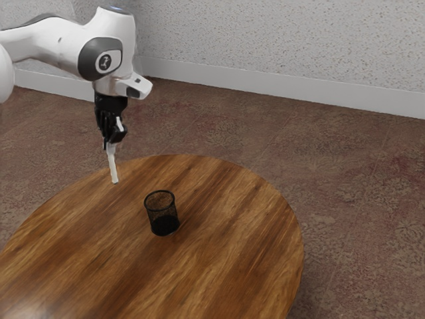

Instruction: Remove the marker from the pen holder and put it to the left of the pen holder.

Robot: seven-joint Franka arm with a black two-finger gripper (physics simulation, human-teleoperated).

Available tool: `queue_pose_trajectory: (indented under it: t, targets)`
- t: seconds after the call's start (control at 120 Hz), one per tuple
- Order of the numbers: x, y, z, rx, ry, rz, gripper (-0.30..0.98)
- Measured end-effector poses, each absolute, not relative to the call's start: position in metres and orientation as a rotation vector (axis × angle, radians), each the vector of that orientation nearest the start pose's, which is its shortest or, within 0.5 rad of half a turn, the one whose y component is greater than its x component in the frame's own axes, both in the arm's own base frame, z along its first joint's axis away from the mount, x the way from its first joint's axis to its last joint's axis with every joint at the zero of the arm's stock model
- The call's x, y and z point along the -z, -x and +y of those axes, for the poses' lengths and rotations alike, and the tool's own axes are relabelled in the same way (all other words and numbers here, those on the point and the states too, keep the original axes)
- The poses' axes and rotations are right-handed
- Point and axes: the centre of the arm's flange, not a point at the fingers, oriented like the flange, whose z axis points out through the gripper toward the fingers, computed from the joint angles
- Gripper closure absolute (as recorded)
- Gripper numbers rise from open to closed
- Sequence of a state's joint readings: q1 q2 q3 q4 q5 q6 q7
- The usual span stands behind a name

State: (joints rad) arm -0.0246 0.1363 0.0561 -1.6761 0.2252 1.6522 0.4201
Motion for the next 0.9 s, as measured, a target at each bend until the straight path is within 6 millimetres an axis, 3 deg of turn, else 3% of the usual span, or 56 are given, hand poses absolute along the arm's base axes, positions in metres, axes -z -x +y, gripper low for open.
queue_pose_trajectory:
  t: [0.075,0.233,0.325,0.458,0.65,0.9]
  targets:
    - [-0.492,-0.581,0.059,-0.453,2.889,0.548,0.78]
    - [-0.445,-0.595,0.083,-0.804,2.868,0.401,0.78]
    - [-0.406,-0.610,0.101,-0.999,2.844,0.287,0.78]
    - [-0.354,-0.621,0.111,-1.200,2.795,0.187,0.79]
    - [-0.310,-0.625,0.112,-1.346,2.740,0.126,0.79]
    - [-0.275,-0.626,0.113,-1.429,2.695,0.086,0.77]
